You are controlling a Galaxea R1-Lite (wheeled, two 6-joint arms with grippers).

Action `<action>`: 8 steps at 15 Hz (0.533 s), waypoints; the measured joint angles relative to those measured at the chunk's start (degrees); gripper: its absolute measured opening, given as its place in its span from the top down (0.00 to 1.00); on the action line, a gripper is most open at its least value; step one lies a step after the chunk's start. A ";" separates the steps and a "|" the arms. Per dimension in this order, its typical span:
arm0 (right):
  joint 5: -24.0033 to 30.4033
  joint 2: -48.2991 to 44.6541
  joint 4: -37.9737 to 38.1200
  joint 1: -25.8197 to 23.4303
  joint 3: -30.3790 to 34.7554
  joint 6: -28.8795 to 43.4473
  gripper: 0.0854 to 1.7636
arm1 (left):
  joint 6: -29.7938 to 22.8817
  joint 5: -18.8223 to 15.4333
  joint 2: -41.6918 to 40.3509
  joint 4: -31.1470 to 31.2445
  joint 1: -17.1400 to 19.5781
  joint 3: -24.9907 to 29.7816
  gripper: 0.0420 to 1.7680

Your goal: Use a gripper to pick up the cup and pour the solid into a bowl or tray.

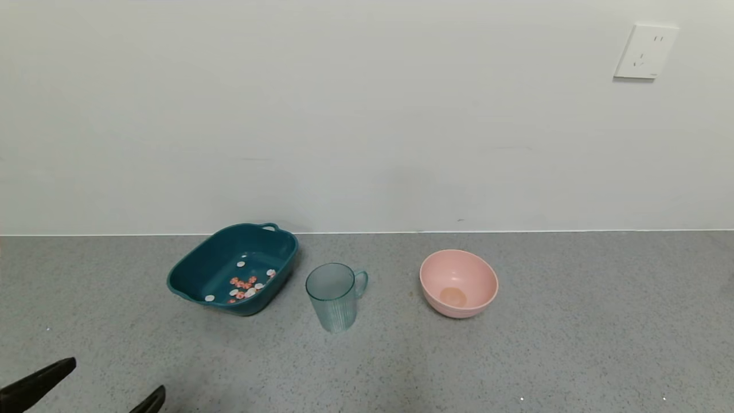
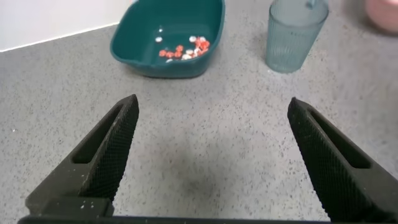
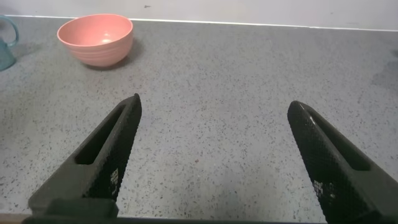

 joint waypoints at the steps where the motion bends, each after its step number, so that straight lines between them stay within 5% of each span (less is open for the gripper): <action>1: 0.00 0.00 0.02 0.00 0.00 -0.05 0.03 | 0.11 -4.10 -2.46 1.21 4.00 -0.11 0.03; 4: 0.02 0.00 0.00 0.00 0.00 -0.02 0.03 | 0.57 -17.64 -9.70 7.96 16.70 -0.26 0.03; 8: 0.00 0.00 0.00 0.00 0.00 -0.05 0.03 | 1.05 -25.23 -19.60 13.73 26.05 -0.09 0.03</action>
